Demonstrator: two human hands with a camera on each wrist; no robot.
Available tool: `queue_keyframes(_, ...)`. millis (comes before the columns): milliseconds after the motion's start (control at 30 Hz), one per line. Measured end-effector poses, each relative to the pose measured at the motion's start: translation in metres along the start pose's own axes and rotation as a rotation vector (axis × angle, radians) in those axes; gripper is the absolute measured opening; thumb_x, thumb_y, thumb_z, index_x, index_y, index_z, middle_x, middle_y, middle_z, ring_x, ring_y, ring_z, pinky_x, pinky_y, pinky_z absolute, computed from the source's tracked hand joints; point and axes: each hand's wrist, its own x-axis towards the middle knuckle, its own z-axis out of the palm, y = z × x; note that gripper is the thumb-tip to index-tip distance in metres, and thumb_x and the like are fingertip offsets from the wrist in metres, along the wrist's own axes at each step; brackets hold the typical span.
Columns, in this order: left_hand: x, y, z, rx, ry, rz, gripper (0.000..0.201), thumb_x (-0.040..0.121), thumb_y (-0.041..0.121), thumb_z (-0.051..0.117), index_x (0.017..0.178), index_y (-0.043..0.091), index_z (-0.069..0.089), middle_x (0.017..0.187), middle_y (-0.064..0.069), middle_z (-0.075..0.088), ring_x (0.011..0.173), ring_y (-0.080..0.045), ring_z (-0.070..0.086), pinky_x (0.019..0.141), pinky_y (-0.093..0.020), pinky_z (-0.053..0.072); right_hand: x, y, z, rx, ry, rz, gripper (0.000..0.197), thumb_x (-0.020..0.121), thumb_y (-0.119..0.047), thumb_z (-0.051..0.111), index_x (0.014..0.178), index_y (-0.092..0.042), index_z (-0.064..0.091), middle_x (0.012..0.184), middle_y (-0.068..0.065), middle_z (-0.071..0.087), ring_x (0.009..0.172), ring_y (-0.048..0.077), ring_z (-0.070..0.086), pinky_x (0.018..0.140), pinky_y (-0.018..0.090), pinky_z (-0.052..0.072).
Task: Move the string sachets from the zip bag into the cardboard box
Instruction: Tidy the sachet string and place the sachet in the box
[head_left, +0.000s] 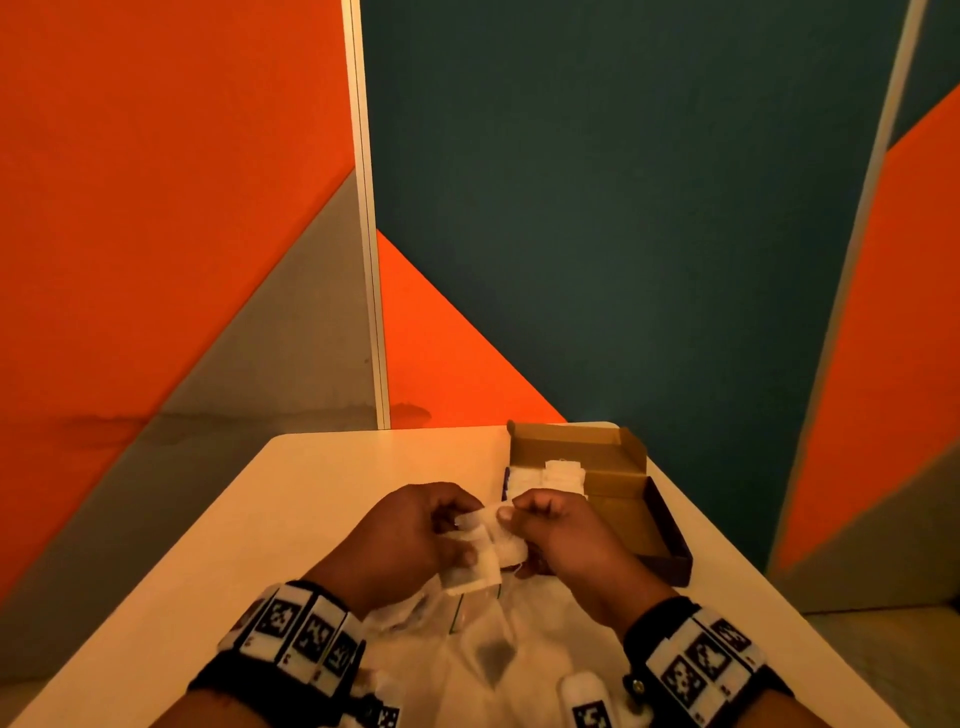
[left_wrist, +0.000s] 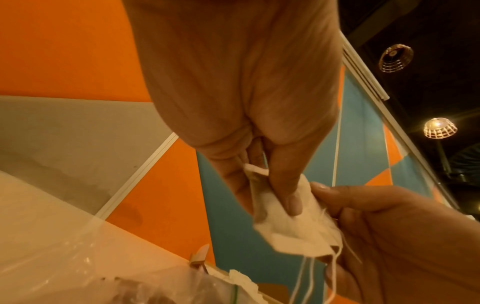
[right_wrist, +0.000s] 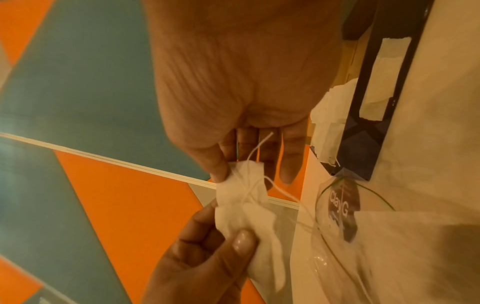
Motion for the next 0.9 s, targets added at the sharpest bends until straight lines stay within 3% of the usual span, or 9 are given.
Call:
queue_keyframes(167,-0.005,-0.003,-0.011,0.248,0.048,-0.05,0.05,0.075,0.014,0.084,0.114,0.037,0.065,0.104,0.019,0.063,0.087,0.001,0.063,0.074,-0.009,0.046,-0.001,-0.008,-0.005,0.076,0.059,0.049,0.011,0.099,-0.014,0.06,0.097,-0.007,0.069,0.084,0.009,0.073,0.071,0.024,0.069,0.057,0.03,0.06)
queue_keyframes(267,-0.004,-0.008,-0.02,0.313,0.142,-0.028,0.02,0.08,0.018,0.08,0.095,0.029,0.071,0.12,0.016,0.062,0.089,0.001,0.06,0.072,-0.007,0.041,-0.003,-0.009,-0.009,0.065,0.088,0.043,0.01,0.098,-0.008,0.06,0.101,-0.008,0.069,0.089,0.008,0.073,0.068,0.021,0.069,0.05,0.025,0.057)
queue_keyframes(400,-0.005,-0.006,-0.026,0.181,0.237,-0.016,0.009,0.082,0.023,0.079,0.087,0.025,0.072,0.107,0.021,0.067,0.093,0.005,0.061,0.073,-0.01,0.042,-0.004,-0.01,-0.01,-0.014,0.106,0.03,0.015,0.099,-0.002,0.056,0.102,-0.008,0.069,0.096,0.015,0.074,0.073,0.024,0.067,0.055,0.025,0.059)
queue_keyframes(500,-0.006,0.006,-0.02,0.113,0.13,0.1,0.013,0.082,0.019,0.079,0.08,0.027,0.07,0.119,0.027,0.064,0.104,0.005,0.061,0.085,-0.017,0.048,-0.005,-0.008,-0.005,-0.061,0.042,0.002,0.019,0.101,-0.003,0.052,0.103,-0.009,0.071,0.104,0.019,0.075,0.089,0.038,0.073,0.074,0.041,0.064)
queue_keyframes(567,-0.005,0.014,-0.011,0.129,0.043,0.127,0.012,0.083,0.018,0.079,0.08,0.026,0.07,0.127,0.029,0.057,0.108,0.008,0.058,0.082,-0.007,0.047,-0.008,-0.009,0.0,-0.1,-0.026,-0.036,0.021,0.102,-0.006,0.052,0.105,-0.011,0.072,0.101,0.013,0.077,0.09,0.032,0.074,0.077,0.038,0.064)
queue_keyframes(667,0.0,0.02,-0.002,0.166,0.015,0.104,0.017,0.084,0.014,0.077,0.08,0.029,0.068,0.112,0.015,0.069,0.092,0.008,0.062,0.067,-0.001,0.046,-0.012,-0.012,0.003,-0.147,-0.083,-0.097,0.022,0.101,-0.003,0.052,0.107,-0.007,0.073,0.096,0.008,0.078,0.079,0.015,0.074,0.068,0.026,0.062)
queue_keyframes(767,0.002,0.022,-0.001,0.261,0.033,0.081,0.017,0.085,0.013,0.072,0.082,0.029,0.072,0.086,0.009,0.072,0.077,0.0,0.066,0.066,-0.014,0.053,-0.009,-0.009,0.0,-0.38,-0.033,-0.159,0.02,0.1,-0.013,0.057,0.108,-0.02,0.074,0.101,-0.001,0.078,0.091,0.018,0.074,0.081,0.039,0.063)
queue_keyframes(833,0.002,0.025,-0.005,0.303,0.053,0.073,0.019,0.086,0.009,0.069,0.086,0.028,0.072,0.083,0.009,0.072,0.073,-0.005,0.067,0.066,-0.023,0.057,-0.007,-0.008,-0.005,-0.585,-0.003,-0.206,0.018,0.097,-0.022,0.06,0.109,-0.026,0.074,0.103,-0.008,0.076,0.091,0.011,0.072,0.085,0.038,0.062)
queue_keyframes(900,0.001,0.027,-0.01,0.327,0.075,0.066,0.021,0.088,0.008,0.068,0.093,0.029,0.07,0.086,0.008,0.07,0.071,-0.007,0.066,0.056,-0.015,0.053,-0.006,-0.009,-0.01,-0.701,0.013,-0.219,0.018,0.097,-0.025,0.061,0.109,-0.027,0.074,0.101,-0.009,0.076,0.087,0.007,0.071,0.083,0.033,0.061)
